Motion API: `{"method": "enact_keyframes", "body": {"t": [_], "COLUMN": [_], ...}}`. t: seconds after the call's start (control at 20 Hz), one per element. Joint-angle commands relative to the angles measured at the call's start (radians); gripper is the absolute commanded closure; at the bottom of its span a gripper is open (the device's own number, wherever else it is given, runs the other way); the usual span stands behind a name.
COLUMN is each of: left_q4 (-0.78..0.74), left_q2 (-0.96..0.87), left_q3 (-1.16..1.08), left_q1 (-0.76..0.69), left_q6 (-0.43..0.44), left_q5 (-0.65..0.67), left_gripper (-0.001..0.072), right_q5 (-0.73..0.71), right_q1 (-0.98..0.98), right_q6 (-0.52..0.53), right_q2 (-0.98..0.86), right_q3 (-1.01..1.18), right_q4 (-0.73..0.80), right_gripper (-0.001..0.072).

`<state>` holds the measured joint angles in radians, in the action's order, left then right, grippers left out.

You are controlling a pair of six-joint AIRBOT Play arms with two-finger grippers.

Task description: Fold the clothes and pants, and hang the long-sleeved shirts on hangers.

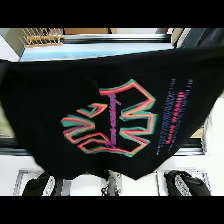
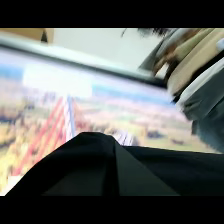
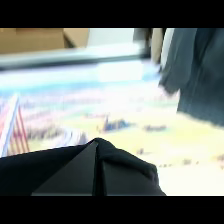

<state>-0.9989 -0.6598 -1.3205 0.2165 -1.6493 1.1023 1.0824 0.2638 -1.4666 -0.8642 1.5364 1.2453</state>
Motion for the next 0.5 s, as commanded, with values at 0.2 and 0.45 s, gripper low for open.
{"method": "enact_keyframes", "body": {"t": [0.2,0.45], "left_q4": [0.004,0.051], "left_q2": [-0.674,-1.07], "left_q3": [0.048,-0.235], "left_q1": [-0.089,-0.1], "left_q6": [0.127,0.124], "left_q5": [-0.136,-0.12], "left_gripper": [0.07,0.07], "right_q5": [0.008,-0.176], "right_q1": [-0.08,-0.14], "right_q6": [0.001,-0.015], "right_q2": [-0.535,-0.763], "right_q3": [0.002,0.031], "right_q4": [0.001,0.0], "right_gripper": [0.0702,0.0702]}}
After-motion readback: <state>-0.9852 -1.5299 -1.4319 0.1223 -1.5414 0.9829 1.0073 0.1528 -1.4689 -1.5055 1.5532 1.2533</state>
